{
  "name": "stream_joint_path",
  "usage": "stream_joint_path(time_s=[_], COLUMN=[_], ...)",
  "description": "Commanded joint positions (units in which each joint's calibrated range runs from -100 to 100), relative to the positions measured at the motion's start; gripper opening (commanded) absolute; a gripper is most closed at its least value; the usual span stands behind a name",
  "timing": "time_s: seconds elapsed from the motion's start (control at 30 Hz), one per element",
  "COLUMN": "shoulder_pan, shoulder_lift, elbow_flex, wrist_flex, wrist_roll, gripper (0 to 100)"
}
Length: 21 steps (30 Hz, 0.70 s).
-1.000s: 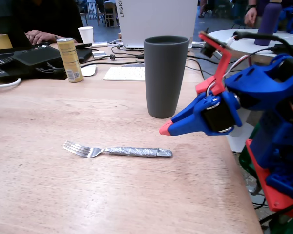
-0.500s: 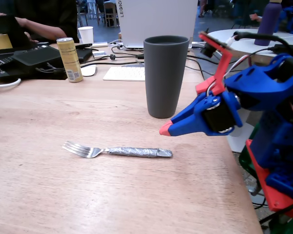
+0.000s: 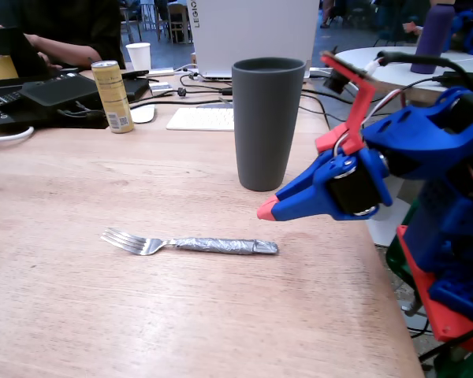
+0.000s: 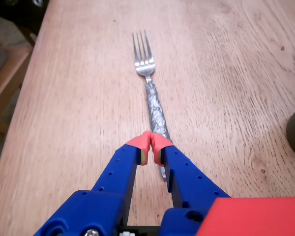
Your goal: Grab the fork and place it in gray glass
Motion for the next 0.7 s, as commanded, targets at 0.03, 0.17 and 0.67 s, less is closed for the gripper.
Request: stream_joint_path(time_s=[0.03,0.17,0.67], shoulder_pan=[-0.1,-0.1,-0.1], shoulder_lift=[5.1,21.4,59.2], elbow_flex=[-5.0,-18.3,-46.3], wrist_flex=[-0.8,-0.8,-0.8], wrist_roll=[0.2,-0.1,-0.3], gripper=[0,0,0])
